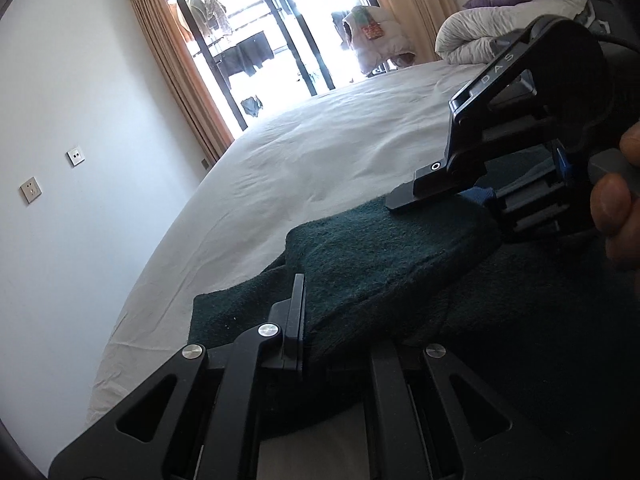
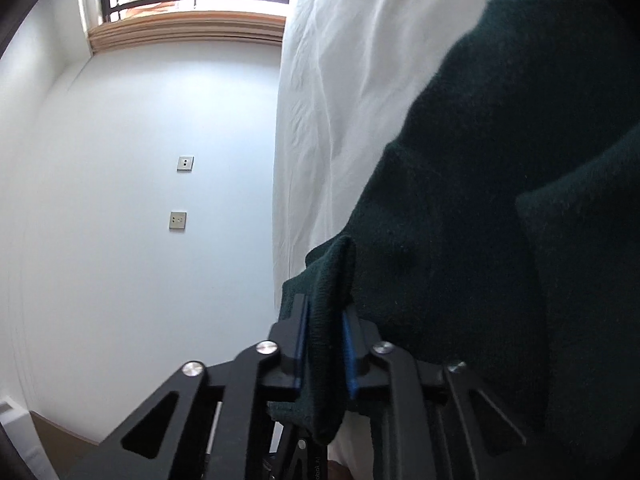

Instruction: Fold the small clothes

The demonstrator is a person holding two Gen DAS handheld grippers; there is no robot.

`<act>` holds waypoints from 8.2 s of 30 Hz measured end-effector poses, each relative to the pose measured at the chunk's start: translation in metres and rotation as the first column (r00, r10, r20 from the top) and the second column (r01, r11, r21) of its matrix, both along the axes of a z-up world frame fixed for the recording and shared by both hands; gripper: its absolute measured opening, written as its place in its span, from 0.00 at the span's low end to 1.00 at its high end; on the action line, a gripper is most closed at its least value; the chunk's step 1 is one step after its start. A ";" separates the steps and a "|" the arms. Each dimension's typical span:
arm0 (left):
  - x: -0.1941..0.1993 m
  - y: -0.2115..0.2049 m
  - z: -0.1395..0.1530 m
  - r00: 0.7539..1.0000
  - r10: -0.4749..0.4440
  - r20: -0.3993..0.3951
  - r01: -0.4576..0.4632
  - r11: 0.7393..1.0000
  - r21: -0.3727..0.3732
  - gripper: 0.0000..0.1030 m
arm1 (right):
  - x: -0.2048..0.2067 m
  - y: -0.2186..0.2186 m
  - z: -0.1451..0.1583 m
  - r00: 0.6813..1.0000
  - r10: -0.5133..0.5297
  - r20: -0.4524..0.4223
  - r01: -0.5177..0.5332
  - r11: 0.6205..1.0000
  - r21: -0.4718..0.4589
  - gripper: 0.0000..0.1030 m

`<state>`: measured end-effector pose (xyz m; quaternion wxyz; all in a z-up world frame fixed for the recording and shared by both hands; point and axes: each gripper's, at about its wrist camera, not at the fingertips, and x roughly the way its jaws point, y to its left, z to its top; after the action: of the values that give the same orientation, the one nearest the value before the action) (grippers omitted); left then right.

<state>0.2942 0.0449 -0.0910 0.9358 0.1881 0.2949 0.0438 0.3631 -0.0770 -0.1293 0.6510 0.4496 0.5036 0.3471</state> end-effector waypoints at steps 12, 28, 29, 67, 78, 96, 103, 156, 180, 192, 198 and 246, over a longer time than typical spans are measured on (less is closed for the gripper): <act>0.011 -0.080 0.040 0.988 -0.153 0.002 0.153 0.987 0.038 0.05 | -0.023 -0.072 0.082 0.963 -0.065 0.260 0.128 0.964 -0.232 0.09; 0.028 -0.235 0.009 0.932 -0.339 -0.124 0.349 0.935 0.066 0.05 | -0.026 -0.242 0.061 0.926 -0.266 0.267 0.337 0.901 -0.272 0.09; 0.028 -0.239 0.004 0.931 -0.340 -0.133 0.351 0.934 0.065 0.06 | -0.026 -0.249 0.056 0.926 -0.270 0.262 0.340 0.899 -0.276 0.09; 0.064 -0.048 -0.022 0.950 -0.080 -0.303 0.013 0.976 -0.215 0.47 | -0.046 -0.293 0.008 0.915 -0.359 0.186 0.404 0.832 -0.381 0.09; 0.065 -0.046 -0.030 0.950 -0.065 -0.304 -0.006 0.974 -0.226 0.49 | -0.035 -0.289 -0.002 0.919 -0.342 0.196 0.394 0.811 -0.433 0.09; 0.074 -0.046 -0.041 0.945 -0.071 -0.320 -0.007 0.972 -0.236 0.54 | -0.060 -0.299 0.037 0.840 -0.432 0.327 0.540 0.712 -0.449 0.22; 0.074 -0.046 -0.043 0.946 -0.071 -0.316 -0.007 0.971 -0.239 0.55 | -0.037 -0.208 0.035 0.943 -0.124 0.309 0.251 0.875 -0.414 0.22; 0.019 0.005 -0.041 0.939 -0.168 -0.300 -0.004 0.868 -0.497 0.30 | -0.068 -0.215 -0.034 0.962 -0.219 0.165 0.253 0.941 -0.224 0.00; -0.291 -0.083 0.009 0.864 -0.502 -0.034 0.484 0.849 -0.212 0.82 | -0.349 -0.261 0.052 0.838 -0.208 0.505 0.497 0.672 -0.549 0.68; -0.440 -0.108 -0.063 0.738 -0.664 -0.120 0.657 0.666 0.351 0.91 | -0.433 -0.262 0.062 0.785 -0.180 0.593 0.575 0.567 -0.589 0.78; -0.444 -0.101 -0.096 0.774 -0.626 -0.100 0.567 0.614 0.549 0.91 | -0.437 -0.255 0.063 0.779 -0.176 0.602 0.582 0.560 -0.590 0.78; -0.350 -0.076 0.010 0.831 -0.555 0.030 0.543 0.822 0.169 0.05 | -0.500 -0.228 -0.001 0.776 0.489 0.398 0.523 -0.148 -0.839 0.59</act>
<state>-0.0558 -0.0308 -0.0812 0.9022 0.3347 0.1871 -0.1975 -0.1372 -0.3048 -0.1305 0.8792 -0.3492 0.3209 -0.0466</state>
